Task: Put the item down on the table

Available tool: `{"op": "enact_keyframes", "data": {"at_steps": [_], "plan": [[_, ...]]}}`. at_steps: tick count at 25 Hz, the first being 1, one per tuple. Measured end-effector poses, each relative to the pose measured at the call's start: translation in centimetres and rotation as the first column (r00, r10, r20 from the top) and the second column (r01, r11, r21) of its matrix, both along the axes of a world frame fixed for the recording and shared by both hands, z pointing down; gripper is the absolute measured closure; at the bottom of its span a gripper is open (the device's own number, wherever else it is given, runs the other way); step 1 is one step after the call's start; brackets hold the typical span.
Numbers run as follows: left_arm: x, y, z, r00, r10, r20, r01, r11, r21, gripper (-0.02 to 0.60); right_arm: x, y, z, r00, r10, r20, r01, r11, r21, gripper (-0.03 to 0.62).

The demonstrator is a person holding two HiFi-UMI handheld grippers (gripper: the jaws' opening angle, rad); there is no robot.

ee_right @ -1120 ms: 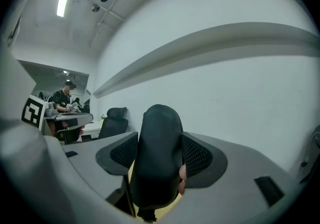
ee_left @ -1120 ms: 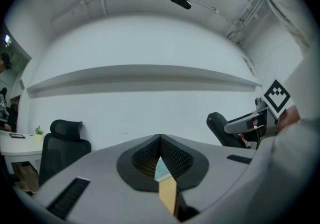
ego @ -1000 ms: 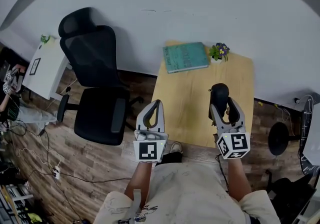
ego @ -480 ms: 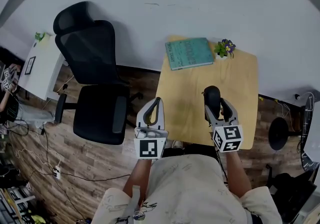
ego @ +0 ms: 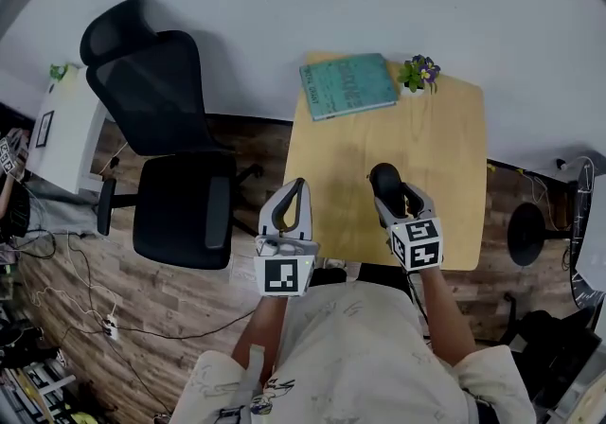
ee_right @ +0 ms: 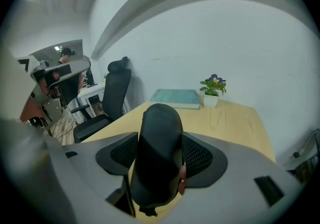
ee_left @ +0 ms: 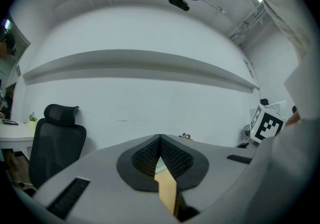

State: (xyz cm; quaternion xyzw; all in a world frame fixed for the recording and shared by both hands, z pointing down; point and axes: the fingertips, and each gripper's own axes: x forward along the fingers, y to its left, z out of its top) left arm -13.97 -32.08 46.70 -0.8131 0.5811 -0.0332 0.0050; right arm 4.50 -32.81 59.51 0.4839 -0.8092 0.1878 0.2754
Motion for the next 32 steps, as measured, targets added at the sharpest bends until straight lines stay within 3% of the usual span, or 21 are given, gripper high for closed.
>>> {"op": "enact_keyframes", "data": {"at_steps": [9,16,25,32], "plan": [[2.4,0.1,1.7,0.999,0.045,0.006,-0.045,0.998,-0.031,0.575,1.4,1.9,5.1,0.997,-0.022,-0.074,0.008,0.985,-0.174,0.306],[3.2,0.2,2.6,0.999,0.051,-0.001,-0.051,0.997,-0.054,0.575,1.5,2.2,7.0,0.995,-0.043,-0.093,0.020,0.970,-0.244,0.306],[3.5,0.3,2.6,0.999,0.032,-0.031,-0.034,0.997,-0.070,0.575,1.3,1.9,7.7,0.992,-0.063,-0.107,0.027,0.951,-0.308,0.301],[4.1,0.4,2.7,0.999,0.045,-0.012,-0.046,0.997,-0.059,0.575,1.3,2.1,7.5,0.995,-0.054,-0.085,0.028,0.960,-0.279,0.299]]}}
